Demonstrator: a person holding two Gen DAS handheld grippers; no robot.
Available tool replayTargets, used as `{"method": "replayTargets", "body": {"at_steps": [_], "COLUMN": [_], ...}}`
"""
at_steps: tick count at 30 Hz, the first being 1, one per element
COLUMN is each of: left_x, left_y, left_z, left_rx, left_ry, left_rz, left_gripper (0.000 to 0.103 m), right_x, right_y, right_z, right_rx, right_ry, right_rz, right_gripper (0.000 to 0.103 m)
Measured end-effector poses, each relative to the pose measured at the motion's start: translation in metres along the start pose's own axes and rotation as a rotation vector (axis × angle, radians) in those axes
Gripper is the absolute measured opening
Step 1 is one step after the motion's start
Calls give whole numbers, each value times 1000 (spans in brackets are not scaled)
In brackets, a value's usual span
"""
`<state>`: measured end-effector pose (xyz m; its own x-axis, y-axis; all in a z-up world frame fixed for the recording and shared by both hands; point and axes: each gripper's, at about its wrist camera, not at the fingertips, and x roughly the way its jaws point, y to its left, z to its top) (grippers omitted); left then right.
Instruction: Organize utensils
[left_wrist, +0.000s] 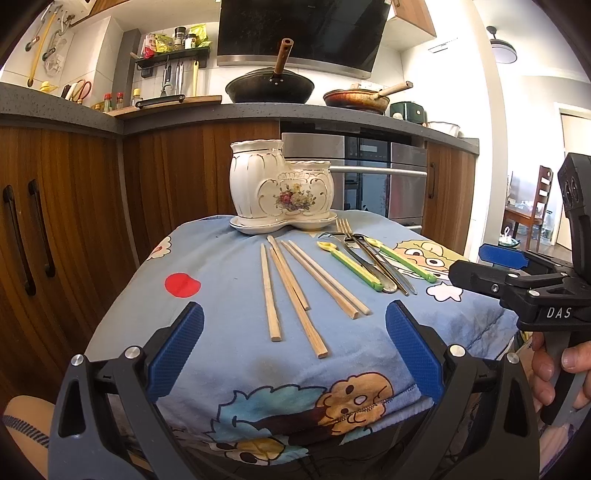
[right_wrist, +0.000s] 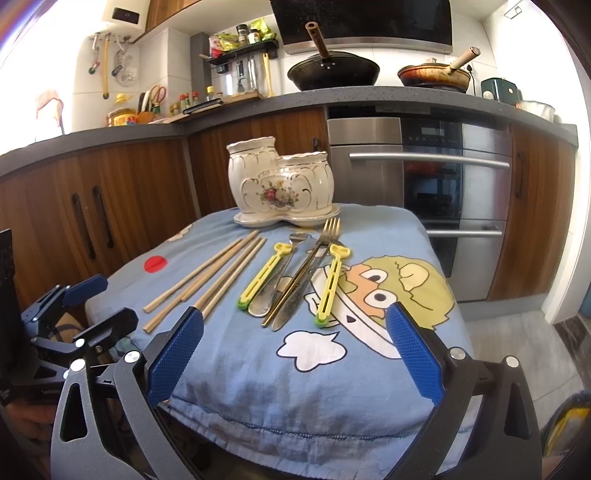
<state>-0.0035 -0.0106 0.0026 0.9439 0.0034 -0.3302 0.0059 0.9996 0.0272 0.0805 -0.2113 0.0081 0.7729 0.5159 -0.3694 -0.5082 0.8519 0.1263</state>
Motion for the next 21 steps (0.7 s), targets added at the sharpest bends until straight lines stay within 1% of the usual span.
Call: {"method": "replayTargets", "body": {"at_steps": [7,11,12,15,16,17,19,20,21], "left_x": [5,12,15,24,28,35,49,59,66], "left_y": [6,13,16,29,33,38,45,48,50], "left_z": [7,11,13,23,25,29,35,37,39], "left_rx": [-12,-28,-32,-55,-60,-63,-55,-40,-29], "left_ry": [27,64,78,120,137,163,224,270,303], "left_rz": [13,13,15,0,3,4,13,8,-2], "left_gripper": [97,97,95,88,82,79,68,65,59], "right_x": [0,0,1,4,6,8,12,16,19], "right_y": [0,-3,-4,-6,-7,-9,-12,-14,-16], "right_z": [2,5,6,13,15,16,20,23,26], "right_rx": [2,10,11,0,-7,-11,-15,-17,-20], "right_ry": [-3,3,5,20,27,35,57,72,87], "right_rz": [-5,-8,-8,-33,-49,-59,-69,-75,-80], "right_gripper": [98,98,98,98,98,98,98,96,96]}}
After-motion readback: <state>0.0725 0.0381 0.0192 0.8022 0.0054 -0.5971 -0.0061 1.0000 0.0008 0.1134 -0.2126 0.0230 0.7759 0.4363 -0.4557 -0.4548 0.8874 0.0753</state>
